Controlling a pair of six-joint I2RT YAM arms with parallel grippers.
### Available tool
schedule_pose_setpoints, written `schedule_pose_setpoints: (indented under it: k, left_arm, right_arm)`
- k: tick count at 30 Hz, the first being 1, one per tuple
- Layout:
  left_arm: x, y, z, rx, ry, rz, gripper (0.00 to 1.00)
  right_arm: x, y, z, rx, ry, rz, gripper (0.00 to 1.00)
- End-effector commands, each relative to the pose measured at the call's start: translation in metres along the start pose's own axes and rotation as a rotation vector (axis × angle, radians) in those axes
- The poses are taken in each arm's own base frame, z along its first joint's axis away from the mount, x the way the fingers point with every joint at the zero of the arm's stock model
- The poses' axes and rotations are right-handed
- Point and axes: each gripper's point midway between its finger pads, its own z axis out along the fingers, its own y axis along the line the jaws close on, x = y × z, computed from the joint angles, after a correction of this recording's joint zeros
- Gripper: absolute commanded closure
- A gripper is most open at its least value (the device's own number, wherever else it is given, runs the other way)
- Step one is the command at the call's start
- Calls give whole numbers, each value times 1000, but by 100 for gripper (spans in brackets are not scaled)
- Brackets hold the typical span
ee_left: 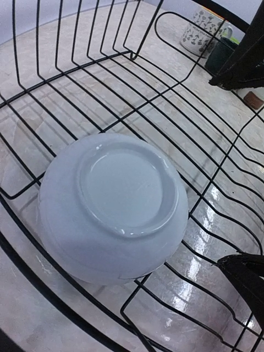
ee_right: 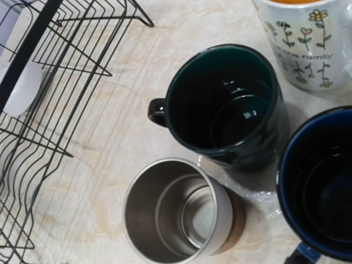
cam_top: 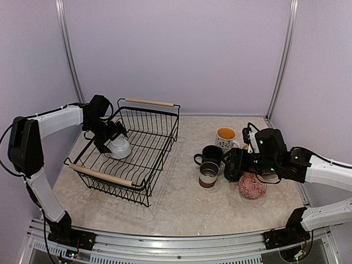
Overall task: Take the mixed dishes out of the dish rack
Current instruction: Move the bowl to the dish rack.
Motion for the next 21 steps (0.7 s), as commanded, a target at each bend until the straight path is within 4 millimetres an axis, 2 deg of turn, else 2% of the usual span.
schedule_pose_setpoints:
  k: [1,6,11,18,21]
  left_arm:
    - [-9,6,25,-65,-34,-257,1]
    - [-23,27,45,-133,-187,-343,1]
    - [-26,25,59,-130,-247,-367,1]
    - [-33,44,56,-319,-311,-407,1]
    - [-32,44,51,-404,-331,-362,2]
  right_arm:
    - [-4,9,-1,-26,-10,-6,19]
    - [-5,10,-3,-31,-18,-3,19]
    - [-5,9,-4,-28,-19,-3,19]
    - [-5,9,-4,-28,-20,-6,19]
    - [-5,9,-4,-26,-22,-7,19]
